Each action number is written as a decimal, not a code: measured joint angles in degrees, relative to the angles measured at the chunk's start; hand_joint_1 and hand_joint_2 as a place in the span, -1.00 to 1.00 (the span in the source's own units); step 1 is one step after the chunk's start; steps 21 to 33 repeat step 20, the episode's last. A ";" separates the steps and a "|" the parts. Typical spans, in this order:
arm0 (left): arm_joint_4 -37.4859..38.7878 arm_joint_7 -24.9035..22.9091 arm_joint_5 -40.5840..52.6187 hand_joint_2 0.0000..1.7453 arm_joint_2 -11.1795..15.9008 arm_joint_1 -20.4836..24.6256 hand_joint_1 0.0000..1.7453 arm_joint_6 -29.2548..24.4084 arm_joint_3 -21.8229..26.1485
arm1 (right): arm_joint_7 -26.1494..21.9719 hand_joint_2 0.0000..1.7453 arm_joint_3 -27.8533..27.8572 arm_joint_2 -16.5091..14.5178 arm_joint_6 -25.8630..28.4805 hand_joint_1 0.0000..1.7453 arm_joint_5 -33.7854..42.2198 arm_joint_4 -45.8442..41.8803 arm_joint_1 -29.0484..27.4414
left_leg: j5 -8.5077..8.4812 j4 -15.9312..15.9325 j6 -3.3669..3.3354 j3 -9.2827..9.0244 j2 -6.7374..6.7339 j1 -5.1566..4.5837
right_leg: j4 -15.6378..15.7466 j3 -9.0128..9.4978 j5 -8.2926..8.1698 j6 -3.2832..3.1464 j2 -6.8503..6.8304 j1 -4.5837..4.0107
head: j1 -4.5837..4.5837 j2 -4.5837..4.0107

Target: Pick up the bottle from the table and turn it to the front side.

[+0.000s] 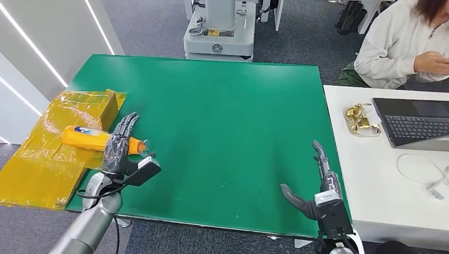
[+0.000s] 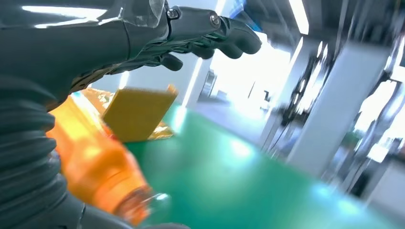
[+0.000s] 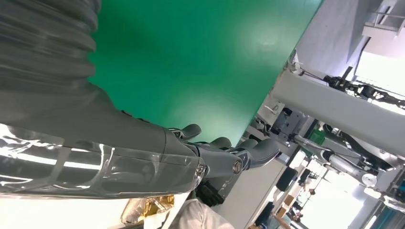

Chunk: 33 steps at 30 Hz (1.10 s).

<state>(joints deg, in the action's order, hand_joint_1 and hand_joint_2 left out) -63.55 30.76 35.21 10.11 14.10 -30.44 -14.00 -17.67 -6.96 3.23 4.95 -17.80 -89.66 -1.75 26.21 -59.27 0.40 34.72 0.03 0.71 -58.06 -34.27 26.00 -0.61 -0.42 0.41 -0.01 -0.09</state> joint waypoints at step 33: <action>-21.80 6.07 -27.87 1.00 -8.28 -7.41 -1.00 9.04 -4.78 | -7.30 1.00 -4.91 2.36 8.42 -1.00 11.25 -0.26 -3.48 | 0.05 0.00 -0.05 0.03 -0.05 0.01 | 0.02 -0.03 0.03 0.02 0.04 -0.01 | 0.00 0.00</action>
